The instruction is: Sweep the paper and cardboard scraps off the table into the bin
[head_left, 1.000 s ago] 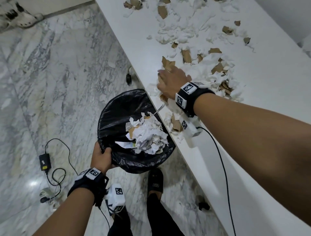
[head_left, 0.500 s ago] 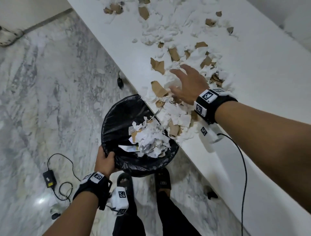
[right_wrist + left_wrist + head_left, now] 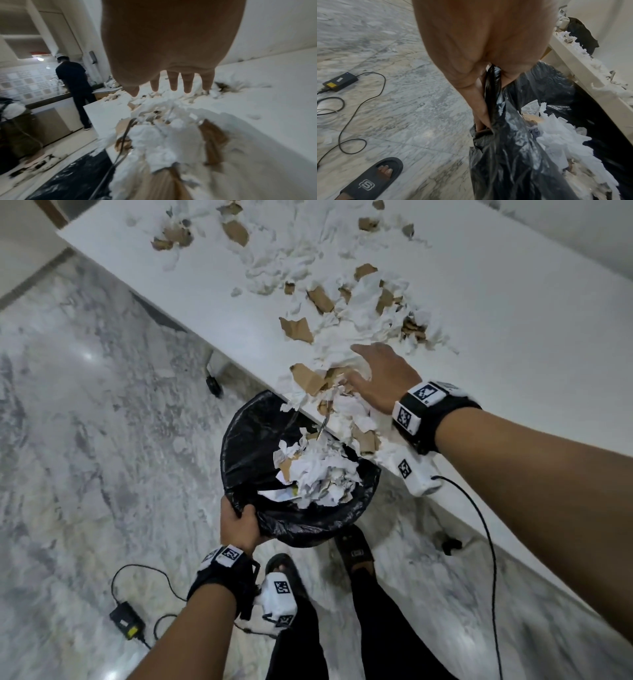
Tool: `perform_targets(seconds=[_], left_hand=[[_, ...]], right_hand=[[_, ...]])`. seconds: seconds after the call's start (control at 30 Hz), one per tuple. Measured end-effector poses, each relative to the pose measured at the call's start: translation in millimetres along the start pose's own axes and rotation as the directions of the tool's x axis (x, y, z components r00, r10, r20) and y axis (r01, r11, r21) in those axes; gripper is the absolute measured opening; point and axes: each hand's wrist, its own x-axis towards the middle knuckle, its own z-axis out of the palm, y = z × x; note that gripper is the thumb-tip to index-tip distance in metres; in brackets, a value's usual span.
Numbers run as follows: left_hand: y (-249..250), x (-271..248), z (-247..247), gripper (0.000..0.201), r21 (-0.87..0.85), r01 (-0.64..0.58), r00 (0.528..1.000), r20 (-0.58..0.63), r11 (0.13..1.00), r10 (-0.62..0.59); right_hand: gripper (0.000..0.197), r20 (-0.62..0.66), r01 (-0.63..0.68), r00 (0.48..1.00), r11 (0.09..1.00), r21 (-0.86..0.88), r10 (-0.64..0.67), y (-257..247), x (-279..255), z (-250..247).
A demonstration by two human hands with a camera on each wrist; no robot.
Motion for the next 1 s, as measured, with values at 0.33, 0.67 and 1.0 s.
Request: perform_targets(seconds=[0.33,0.67,1.0], left_hand=[[11.4,0.0,-5.0,0.027,0.069,-0.015,0.998,0.069,0.997,0.01],[8.6,5.3,-6.4,0.03,0.086,-0.013,0.997,0.073,0.996,0.007],[-7.7,27.4,-9.1,0.036,0.098,-0.051,0.998,0.049,0.994,0.046]], right_hand=[[0.064,0.09,-0.268,0.961,0.96,0.078,0.261,-18.5,-76.1,51.1],[0.054,0.028,-0.304,0.953,0.949,0.082,0.303,-41.8,-73.7,21.9],[0.079,0.145,-0.526,0.838,0.849,-0.043,0.526,30.7,-31.1,12.2]])
